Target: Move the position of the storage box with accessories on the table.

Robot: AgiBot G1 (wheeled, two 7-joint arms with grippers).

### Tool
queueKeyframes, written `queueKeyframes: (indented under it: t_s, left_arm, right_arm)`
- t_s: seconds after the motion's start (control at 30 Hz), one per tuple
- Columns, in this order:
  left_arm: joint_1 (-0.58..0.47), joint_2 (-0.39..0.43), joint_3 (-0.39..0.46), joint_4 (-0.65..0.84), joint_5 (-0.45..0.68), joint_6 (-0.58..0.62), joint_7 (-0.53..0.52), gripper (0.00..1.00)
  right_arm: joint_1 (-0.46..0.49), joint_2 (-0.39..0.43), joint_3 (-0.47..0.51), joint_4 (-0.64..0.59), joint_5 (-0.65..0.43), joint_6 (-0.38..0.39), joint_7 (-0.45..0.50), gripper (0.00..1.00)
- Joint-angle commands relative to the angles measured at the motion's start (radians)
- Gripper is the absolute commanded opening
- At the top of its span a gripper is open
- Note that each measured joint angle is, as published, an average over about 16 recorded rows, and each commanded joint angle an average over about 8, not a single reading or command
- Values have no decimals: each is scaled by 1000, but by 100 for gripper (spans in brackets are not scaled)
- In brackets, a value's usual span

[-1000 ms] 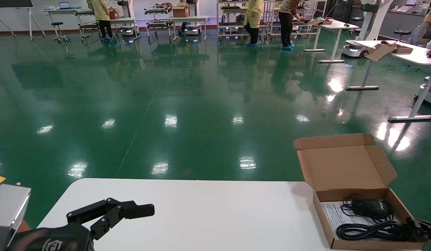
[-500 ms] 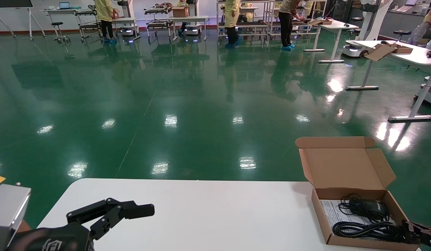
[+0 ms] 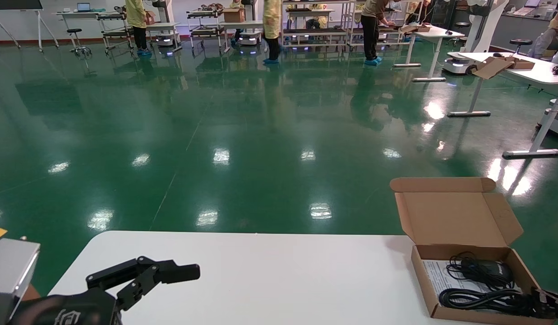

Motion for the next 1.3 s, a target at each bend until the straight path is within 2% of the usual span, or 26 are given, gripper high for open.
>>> queueKeyframes:
  t_s: [0.03, 0.07, 0.13, 0.8, 1.3]
  left_arm:
    - [0, 0, 0, 0, 0, 0, 0, 100]
    - [0, 0, 0, 0, 0, 0, 0, 100]
    - [0, 0, 0, 0, 0, 0, 0, 100]
    - [0, 0, 0, 0, 0, 0, 0, 100]
    - [0, 0, 0, 0, 0, 0, 0, 100]
  right_arm:
    - [0, 2, 0, -2, -1, 0, -4, 81]
    - [1, 3, 0, -3, 0, -1, -4, 91]
    - [2, 4, 1, -4, 2, -4, -3, 100]
    - [22, 6, 12, -2, 17, -34, 1, 100]
    - [92, 33, 17, 9, 24, -90, 5, 100]
